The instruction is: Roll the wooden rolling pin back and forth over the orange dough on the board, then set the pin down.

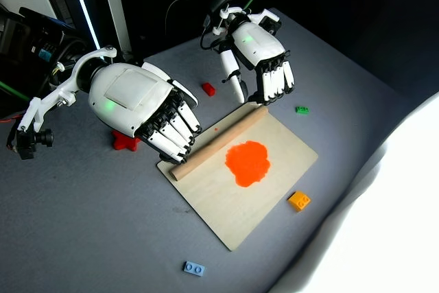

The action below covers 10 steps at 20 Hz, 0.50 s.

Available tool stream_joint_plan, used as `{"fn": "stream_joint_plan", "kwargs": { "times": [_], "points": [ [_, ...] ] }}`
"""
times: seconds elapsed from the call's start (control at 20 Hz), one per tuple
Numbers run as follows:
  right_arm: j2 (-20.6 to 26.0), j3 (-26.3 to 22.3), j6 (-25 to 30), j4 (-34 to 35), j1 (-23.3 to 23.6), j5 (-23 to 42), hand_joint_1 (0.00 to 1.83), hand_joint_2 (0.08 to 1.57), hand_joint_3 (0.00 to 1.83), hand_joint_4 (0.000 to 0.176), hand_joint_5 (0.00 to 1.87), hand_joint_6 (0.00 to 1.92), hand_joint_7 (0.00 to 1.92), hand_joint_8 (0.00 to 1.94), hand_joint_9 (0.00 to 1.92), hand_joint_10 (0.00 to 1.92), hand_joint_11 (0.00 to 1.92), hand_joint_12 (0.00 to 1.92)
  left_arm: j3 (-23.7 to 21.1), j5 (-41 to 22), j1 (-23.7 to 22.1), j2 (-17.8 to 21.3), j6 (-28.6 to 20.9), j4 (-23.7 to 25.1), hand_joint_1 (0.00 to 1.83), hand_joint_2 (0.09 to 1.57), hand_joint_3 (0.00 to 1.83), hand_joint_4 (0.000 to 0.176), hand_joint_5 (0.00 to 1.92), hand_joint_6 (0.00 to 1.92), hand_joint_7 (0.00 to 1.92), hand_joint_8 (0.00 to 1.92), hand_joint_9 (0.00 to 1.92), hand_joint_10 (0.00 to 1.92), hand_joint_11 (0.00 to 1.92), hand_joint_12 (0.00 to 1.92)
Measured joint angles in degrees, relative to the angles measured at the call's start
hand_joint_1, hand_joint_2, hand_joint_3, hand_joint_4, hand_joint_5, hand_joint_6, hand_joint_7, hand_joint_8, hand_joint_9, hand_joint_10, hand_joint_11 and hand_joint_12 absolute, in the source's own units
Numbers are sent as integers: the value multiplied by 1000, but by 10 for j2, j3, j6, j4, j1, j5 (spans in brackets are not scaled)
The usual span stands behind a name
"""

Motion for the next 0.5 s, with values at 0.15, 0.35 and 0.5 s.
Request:
{"fn": "stream_joint_plan", "kwargs": {
  "times": [0.15,0.35,0.5],
  "points": [
    [0,0,0,-7,0,2,0,1405,44,0,45,23,46,0,0,0,0,0,5,-8,0,0,4,2,0,1535,22,0,64,13,60,8,23,8,7,3],
    [-3,0,0,-3,-2,1,0,1415,42,0,79,34,69,9,15,6,0,0,5,0,5,0,22,-14,0,1494,0,0,77,17,74,12,19,5,0,0],
    [-12,0,8,-4,-8,-3,0,1424,41,0,65,26,63,5,16,6,0,0,4,10,18,-1,34,-7,0,1505,5,0,70,12,53,2,13,2,2,1]
  ]
}}
